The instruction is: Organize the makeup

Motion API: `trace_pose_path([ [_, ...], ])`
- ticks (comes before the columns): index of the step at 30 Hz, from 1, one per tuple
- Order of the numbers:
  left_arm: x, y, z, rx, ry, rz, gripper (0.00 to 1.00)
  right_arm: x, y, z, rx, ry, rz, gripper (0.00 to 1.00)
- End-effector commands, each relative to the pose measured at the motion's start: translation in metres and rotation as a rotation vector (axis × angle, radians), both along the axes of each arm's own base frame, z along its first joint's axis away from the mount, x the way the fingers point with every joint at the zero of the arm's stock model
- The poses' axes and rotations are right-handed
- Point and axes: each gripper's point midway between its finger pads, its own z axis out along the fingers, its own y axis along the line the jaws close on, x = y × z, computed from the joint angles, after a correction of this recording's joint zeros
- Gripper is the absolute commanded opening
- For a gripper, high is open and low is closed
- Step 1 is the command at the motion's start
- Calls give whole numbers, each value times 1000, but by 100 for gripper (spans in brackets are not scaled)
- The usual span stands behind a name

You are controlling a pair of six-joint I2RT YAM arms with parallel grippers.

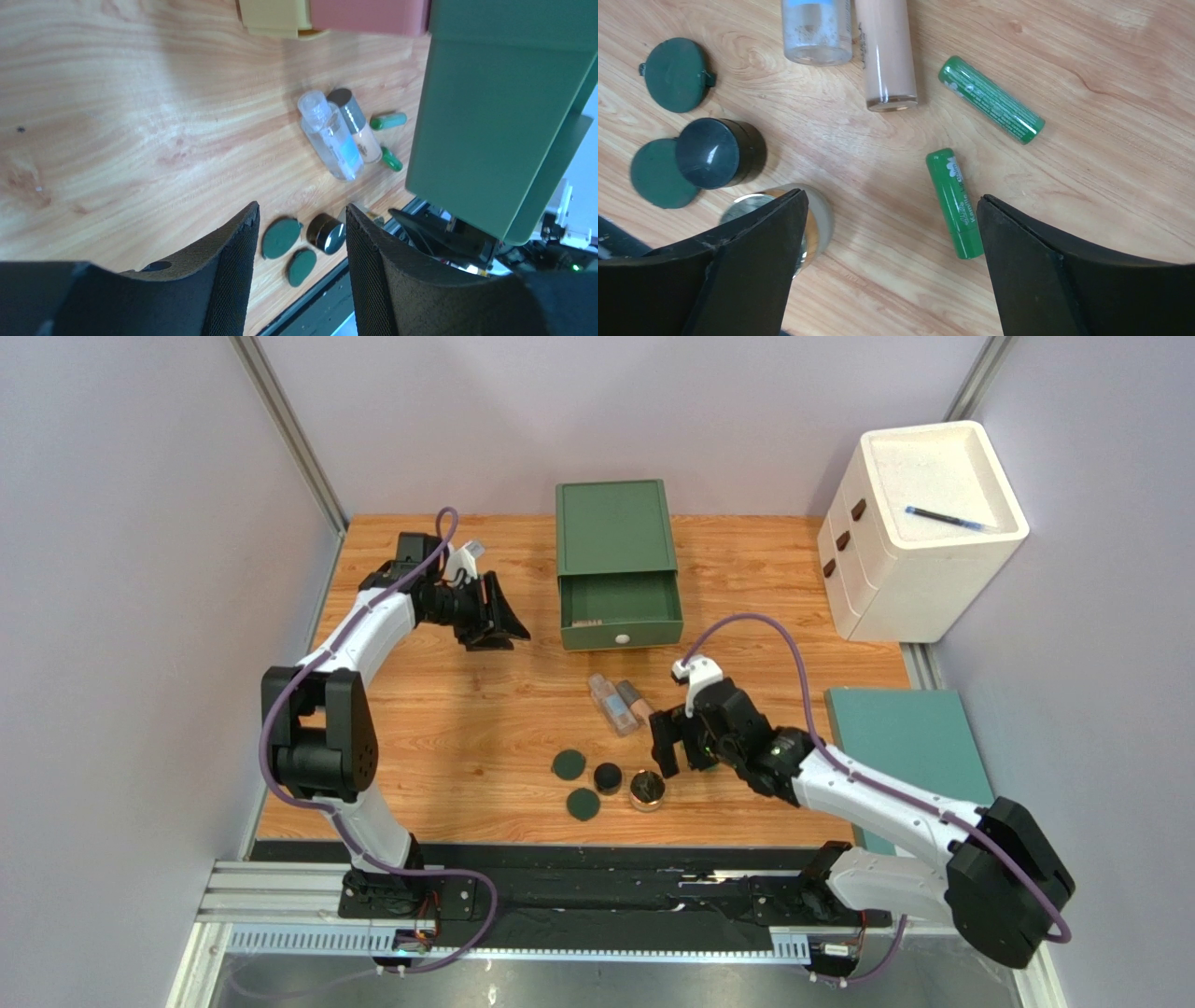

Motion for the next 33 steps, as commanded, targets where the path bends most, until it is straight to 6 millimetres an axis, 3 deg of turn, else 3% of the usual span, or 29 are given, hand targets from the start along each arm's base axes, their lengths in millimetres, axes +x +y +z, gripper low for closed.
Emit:
trace_pose_path([
  [1,-19,0,2,0,-39,-33,55,31,7,41,170,-291,-56,94],
  [6,-31,-1,-2,-8,-57,-41,55,37,4,35,132,-306,-72,93],
  [11,-39,-2,-7,-13,-56,-49,55,42,26,32,179,-296,-20,92],
  [15,-41,-1,-5,-9,-74,-52,55,51,37,12,116,-274,28,91],
  [16,-42,-2,-3,-13,-77,-54,55,56,44,17,116,-292,52,91],
  [18,-41,-3,-1,-20,-79,-54,55,60,49,10,91,-280,71,88],
  [19,-41,-3,0,-22,-79,-54,55,65,56,17,100,-293,84,87],
  [22,-40,-4,2,-27,-79,-52,55,72,71,15,77,-278,140,78],
  [26,-39,-4,1,-23,-79,-52,55,78,83,2,51,-239,177,73],
  [33,-39,-4,-3,-21,-66,-50,55,79,86,-5,41,-230,193,68],
])
